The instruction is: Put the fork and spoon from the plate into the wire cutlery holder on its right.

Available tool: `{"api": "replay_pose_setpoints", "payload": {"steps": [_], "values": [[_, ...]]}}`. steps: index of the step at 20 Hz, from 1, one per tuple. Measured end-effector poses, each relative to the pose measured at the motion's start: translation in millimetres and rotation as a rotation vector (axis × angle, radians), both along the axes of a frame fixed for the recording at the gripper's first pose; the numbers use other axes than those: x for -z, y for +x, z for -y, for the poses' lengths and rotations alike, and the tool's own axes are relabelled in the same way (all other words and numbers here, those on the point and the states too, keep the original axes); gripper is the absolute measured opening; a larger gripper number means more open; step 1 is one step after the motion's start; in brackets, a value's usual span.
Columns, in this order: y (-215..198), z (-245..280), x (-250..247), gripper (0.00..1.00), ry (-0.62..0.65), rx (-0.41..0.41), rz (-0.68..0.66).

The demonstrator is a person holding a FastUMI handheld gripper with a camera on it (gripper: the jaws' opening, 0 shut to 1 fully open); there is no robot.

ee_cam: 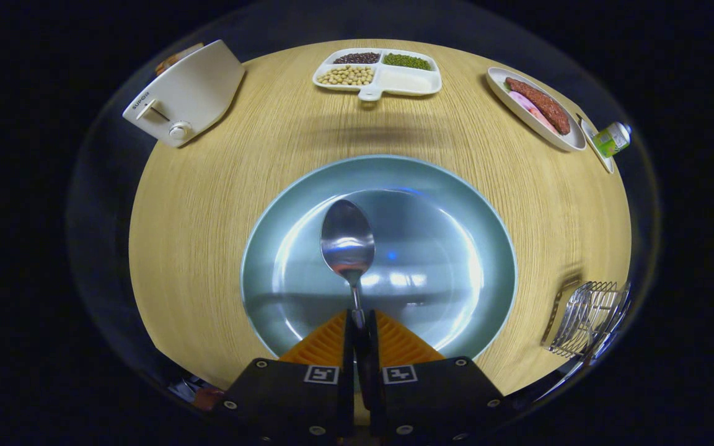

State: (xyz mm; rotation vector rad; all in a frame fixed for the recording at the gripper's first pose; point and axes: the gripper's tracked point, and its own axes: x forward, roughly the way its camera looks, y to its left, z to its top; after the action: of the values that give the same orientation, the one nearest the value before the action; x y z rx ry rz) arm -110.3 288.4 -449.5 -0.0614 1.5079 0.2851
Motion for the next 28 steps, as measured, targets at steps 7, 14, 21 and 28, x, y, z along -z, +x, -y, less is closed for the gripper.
{"api": "replay_pose_setpoints", "payload": {"steps": [7,14,21,28], "values": [[0.4,11.4,-24.5,0.05,0.046,-0.011,0.054],[-1.5,79.2,-80.1,0.05,0.074,0.093,0.114],[-0.2,151.7,-107.2,0.05,0.057,0.225,0.166],[-27.1,204.2,-110.1,0.05,0.029,0.255,0.144]]}}
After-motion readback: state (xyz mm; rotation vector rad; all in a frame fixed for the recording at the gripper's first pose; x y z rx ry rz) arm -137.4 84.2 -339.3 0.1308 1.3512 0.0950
